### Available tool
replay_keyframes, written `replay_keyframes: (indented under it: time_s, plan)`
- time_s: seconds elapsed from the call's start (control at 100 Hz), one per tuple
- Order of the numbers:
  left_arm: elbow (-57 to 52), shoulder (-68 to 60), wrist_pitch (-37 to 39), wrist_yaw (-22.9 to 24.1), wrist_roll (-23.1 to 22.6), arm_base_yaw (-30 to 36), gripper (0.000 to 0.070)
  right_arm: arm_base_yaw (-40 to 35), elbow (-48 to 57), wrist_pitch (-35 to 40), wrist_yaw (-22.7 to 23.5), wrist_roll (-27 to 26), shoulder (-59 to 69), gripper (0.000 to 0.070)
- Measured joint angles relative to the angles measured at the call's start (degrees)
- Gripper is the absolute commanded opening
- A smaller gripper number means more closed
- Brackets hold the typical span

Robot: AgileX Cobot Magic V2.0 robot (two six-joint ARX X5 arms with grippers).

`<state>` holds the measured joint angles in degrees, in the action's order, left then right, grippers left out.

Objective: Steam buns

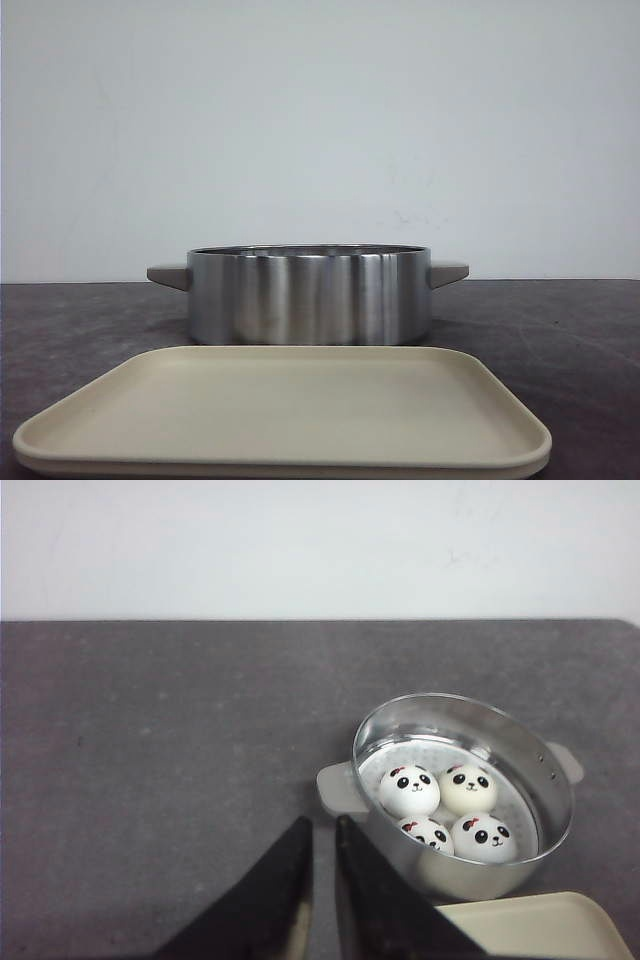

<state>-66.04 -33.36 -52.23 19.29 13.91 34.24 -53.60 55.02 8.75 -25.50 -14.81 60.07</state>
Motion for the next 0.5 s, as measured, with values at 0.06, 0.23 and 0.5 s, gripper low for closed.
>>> replay_keyframes:
  time_s: [0.06, 0.23, 0.5]
  plan:
    - [-0.1, 0.4, 0.2, 0.0, 0.2, 0.0, 0.0000, 0.0, 0.0, -0.2, 0.0, 0.0, 0.0, 0.0007]
    - [-0.1, 0.1, 0.2, 0.0, 0.4, 0.0, 0.0000, 0.0, 0.0, -0.2, 0.0, 0.0, 0.0, 0.0007]
    - [-0.1, 0.1, 0.2, 0.0, 0.5, 0.0, 0.0000, 0.0, 0.0, -0.5, 0.0, 0.0, 0.0, 0.0007]
